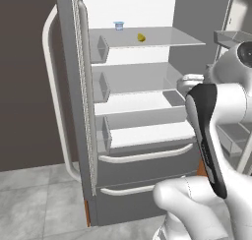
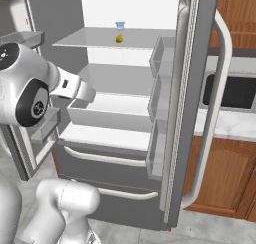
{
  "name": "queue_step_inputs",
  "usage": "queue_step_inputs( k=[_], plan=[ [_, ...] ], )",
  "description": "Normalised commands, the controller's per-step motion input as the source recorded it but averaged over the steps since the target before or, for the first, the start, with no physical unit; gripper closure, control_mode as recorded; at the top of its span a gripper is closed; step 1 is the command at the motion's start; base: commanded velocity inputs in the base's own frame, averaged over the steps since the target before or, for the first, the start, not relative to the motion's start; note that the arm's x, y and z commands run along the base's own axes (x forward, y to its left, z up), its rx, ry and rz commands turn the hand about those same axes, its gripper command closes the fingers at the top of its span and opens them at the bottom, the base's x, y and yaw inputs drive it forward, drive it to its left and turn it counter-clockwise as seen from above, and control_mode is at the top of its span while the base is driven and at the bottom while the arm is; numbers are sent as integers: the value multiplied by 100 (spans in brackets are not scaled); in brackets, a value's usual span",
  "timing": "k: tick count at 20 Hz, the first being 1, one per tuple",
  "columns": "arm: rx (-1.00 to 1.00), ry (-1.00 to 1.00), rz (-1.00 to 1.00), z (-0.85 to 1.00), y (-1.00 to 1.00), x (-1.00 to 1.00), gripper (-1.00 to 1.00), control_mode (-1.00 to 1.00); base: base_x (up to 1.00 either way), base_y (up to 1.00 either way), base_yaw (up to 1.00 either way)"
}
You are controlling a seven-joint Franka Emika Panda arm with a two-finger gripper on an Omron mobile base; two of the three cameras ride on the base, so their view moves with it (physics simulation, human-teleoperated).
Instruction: Take the lemon wedge from the fridge and place it on the plate with fish on the dining counter.
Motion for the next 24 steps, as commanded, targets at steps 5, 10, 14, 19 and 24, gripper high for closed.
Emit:
queue_step_inputs(
  k=[5,10,14,19,24],
  plan=[
    [-1,0,0,0,-1,74,-100,-100,0,0,0],
    [-1,0,0,0,0,30,-100,-100,0,0,0],
    [0,0,0,0,0,0,-100,-100,0,0,0],
    [0,0,0,0,0,0,-100,-100,0,0,0],
    [0,0,0,0,0,0,-100,-100,0,0,0]
  ],
)
